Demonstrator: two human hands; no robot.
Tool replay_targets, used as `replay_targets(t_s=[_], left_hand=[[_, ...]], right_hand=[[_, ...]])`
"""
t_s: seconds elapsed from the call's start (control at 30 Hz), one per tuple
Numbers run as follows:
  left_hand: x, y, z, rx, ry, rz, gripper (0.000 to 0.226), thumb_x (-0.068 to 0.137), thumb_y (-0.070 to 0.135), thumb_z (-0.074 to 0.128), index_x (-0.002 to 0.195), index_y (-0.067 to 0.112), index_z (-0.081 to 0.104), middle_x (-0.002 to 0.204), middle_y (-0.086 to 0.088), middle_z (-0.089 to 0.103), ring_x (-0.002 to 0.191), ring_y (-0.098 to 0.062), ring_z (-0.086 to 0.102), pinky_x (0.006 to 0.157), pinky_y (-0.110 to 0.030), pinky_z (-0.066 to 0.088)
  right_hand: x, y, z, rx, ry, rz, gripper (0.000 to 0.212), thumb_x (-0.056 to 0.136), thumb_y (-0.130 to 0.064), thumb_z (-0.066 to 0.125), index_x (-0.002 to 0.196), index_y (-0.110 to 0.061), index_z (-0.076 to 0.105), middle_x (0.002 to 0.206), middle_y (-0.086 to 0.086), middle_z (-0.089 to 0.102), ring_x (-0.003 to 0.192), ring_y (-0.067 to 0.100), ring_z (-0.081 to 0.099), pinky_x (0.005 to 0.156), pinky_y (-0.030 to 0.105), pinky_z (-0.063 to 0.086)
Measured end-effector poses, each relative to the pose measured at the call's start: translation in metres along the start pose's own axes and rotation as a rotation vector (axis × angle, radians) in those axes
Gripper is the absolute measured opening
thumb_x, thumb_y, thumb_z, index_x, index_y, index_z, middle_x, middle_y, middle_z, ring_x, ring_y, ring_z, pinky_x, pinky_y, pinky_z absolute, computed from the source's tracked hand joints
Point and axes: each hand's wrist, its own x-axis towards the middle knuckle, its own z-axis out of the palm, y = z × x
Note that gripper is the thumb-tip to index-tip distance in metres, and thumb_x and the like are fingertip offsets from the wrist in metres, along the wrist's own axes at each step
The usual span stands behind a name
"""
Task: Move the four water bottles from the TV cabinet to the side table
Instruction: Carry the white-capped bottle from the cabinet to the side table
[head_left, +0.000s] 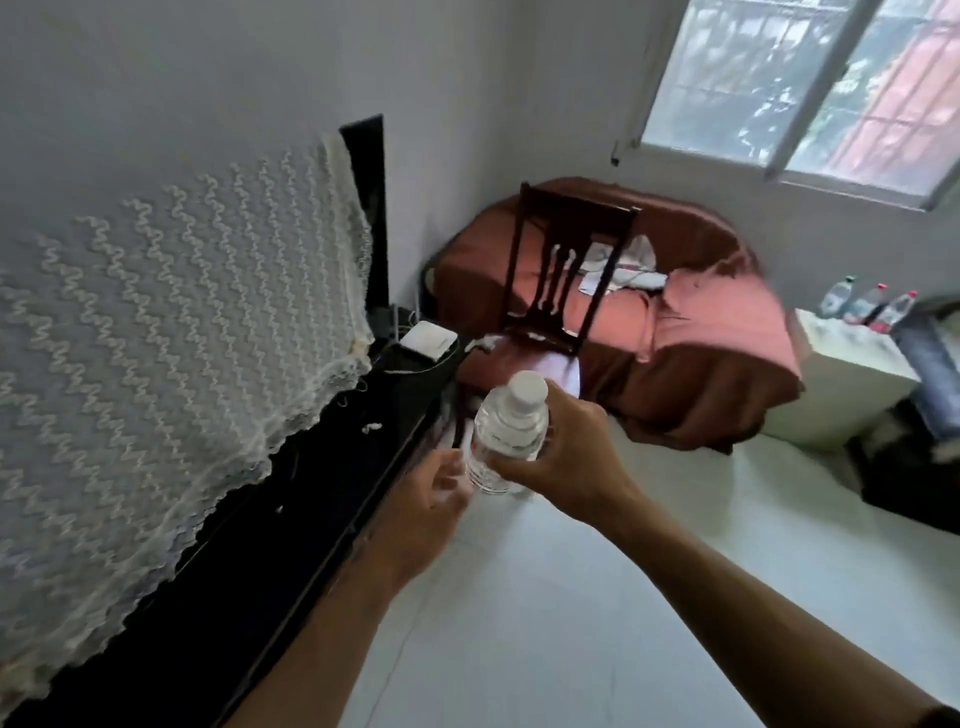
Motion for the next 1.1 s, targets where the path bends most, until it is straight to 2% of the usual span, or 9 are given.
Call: replay_targets(t_s=[0.17,0.23,0.33,0.6,0.8,0.97,1.1], left_hand=[[-0.013,0.044,0.115,0.015,-0.149,0.057,0.069,0.070,0.052,0.062,0.130,0.021,0.052,0.118,0.005,0.066,0.110,-0.004,0.063,0.085,-0.017,0.049],[-0.021,0.060,0.167,0.037,-0.198,0.063,0.061,0.074,0.045,0.065,0.129,0.022,0.052,0.117,0.005,0.067,0.110,-0.009,0.064,0.085,-0.019,0.049],[-0.036,0.083,0.245,0.062,-0.297,0.085,0.046,0.088,0.019,0.067,0.132,0.020,0.052,0.119,0.003,0.066,0.110,-0.011,0.063,0.092,-0.028,0.053],[-0.050,0.135,0.429,0.125,-0.498,0.194,0.049,0.089,0.016,0.065,0.135,0.022,0.049,0.121,0.002,0.064,0.109,-0.009,0.062,0.087,-0.026,0.053],[-0.019,0.164,0.546,0.162,-0.629,0.294,0.049,0.090,0.018,0.065,0.136,0.020,0.048,0.121,0.003,0.063,0.110,-0.010,0.061,0.088,-0.028,0.054],[0.030,0.180,0.639,0.106,-0.725,0.332,0.047,0.089,0.016,0.066,0.133,0.023,0.050,0.118,0.004,0.063,0.107,-0.008,0.061,0.088,-0.033,0.056],[0.076,0.197,0.706,0.068,-0.853,0.282,0.051,0.087,0.018,0.068,0.133,0.026,0.049,0.120,0.007,0.064,0.109,-0.006,0.060,0.086,-0.027,0.053]], right_hand=[[-0.065,0.056,-0.106,0.040,0.174,0.103,0.049,0.063,-0.042,0.091,0.101,-0.023,0.066,0.088,-0.010,0.073,0.080,0.006,0.070,0.073,0.034,0.058],[-0.092,0.080,-0.150,-0.003,0.212,0.136,0.052,0.063,-0.047,0.089,0.101,-0.021,0.065,0.088,-0.009,0.072,0.080,0.008,0.069,0.072,0.034,0.058],[-0.133,0.118,-0.212,-0.061,0.266,0.184,0.057,0.062,-0.049,0.088,0.105,-0.021,0.064,0.092,-0.009,0.073,0.082,0.008,0.069,0.073,0.034,0.057],[-0.222,0.204,-0.351,-0.200,0.400,0.324,0.062,0.063,-0.054,0.084,0.111,-0.022,0.064,0.100,-0.006,0.074,0.087,0.012,0.070,0.077,0.036,0.058],[-0.243,0.277,-0.425,-0.298,0.484,0.424,0.068,0.066,-0.050,0.086,0.121,-0.019,0.063,0.113,-0.002,0.073,0.096,0.012,0.070,0.084,0.033,0.060],[-0.230,0.339,-0.484,-0.378,0.535,0.485,0.065,0.068,-0.046,0.087,0.121,-0.017,0.063,0.112,-0.001,0.073,0.096,0.011,0.070,0.084,0.032,0.060],[-0.215,0.392,-0.528,-0.400,0.574,0.567,0.062,0.068,-0.050,0.086,0.117,-0.020,0.062,0.105,-0.005,0.072,0.091,0.009,0.068,0.079,0.032,0.060]])
